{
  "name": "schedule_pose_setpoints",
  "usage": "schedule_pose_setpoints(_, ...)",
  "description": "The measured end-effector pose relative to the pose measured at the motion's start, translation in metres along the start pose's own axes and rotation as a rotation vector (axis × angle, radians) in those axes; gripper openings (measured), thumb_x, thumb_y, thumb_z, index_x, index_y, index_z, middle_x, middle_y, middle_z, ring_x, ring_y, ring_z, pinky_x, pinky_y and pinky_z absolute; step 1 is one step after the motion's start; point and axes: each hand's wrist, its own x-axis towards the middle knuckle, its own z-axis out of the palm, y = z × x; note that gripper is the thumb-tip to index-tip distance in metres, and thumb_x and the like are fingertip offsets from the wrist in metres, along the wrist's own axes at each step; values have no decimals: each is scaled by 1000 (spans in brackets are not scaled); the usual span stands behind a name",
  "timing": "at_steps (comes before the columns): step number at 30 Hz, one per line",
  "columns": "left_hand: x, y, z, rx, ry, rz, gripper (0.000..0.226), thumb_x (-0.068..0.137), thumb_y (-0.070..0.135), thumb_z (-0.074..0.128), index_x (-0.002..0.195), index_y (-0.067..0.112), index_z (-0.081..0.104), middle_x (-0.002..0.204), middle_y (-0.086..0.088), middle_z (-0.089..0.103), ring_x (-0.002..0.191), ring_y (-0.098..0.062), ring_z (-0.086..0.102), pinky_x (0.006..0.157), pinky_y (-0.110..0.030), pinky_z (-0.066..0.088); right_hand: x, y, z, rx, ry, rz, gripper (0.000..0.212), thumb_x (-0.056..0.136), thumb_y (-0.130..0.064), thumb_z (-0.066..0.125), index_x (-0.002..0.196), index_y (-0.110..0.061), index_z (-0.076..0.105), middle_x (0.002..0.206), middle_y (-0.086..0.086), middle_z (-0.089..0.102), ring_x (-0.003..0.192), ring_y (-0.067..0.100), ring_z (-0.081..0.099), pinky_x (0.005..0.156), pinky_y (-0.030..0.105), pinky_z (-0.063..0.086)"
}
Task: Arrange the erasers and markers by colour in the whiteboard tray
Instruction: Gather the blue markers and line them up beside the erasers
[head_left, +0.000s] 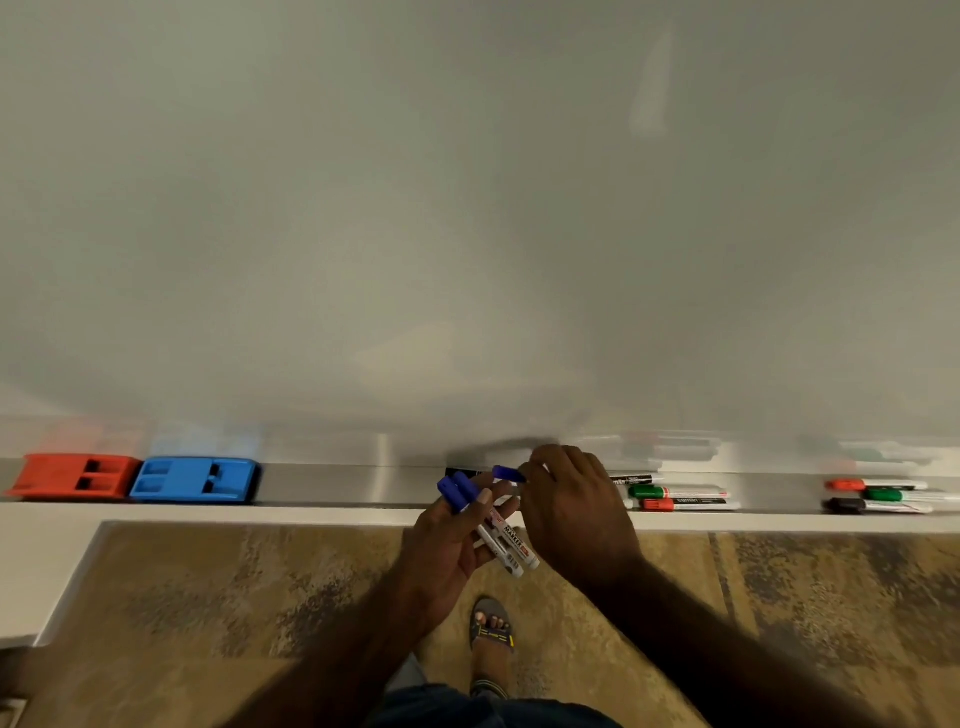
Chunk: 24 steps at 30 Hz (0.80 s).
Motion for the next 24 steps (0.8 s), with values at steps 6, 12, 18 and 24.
schedule_pose_setpoints(6, -1, 0, 3, -19, 28, 14, 46, 85, 21, 70, 127, 4, 61, 112, -23, 74, 98, -33, 74, 77, -42, 61, 3, -16, -8, 104, -118, 25, 16, 94, -30, 63, 104, -17, 63, 84, 0, 70, 68, 22, 67, 57, 35, 54)
schedule_pose_setpoints(12, -3, 1, -4, -48, 70, 5, 40, 95, 18, 64, 131, 1, 58, 123, -29, 68, 106, -38, 71, 83, -46, 61, 7, -18, -2, 208, -162, 46, 27, 105, -38, 47, 119, -21, 61, 100, -1, 70, 83, 21, 67, 65, 35, 52)
schedule_pose_setpoints(18, -6, 5, -9, -106, 127, 10, 37, 95, 16, 63, 128, -1, 58, 110, -25, 71, 94, -34, 71, 75, -44, 63, 16, -27, -3, 281, -174, -84, 21, 91, -15, 74, 111, -13, 75, 100, 5, 72, 84, 22, 67, 70, 33, 55)
schedule_pose_setpoints(24, -9, 15, -22, -169, 172, 52, 23, 99, 12, 57, 120, 3, 61, 99, -20, 76, 85, -30, 76, 67, -41, 64, 23, -41, 9, 444, -187, -42, 29, 99, -10, 61, 127, -13, 69, 115, 6, 69, 101, 21, 64, 86, 28, 49)
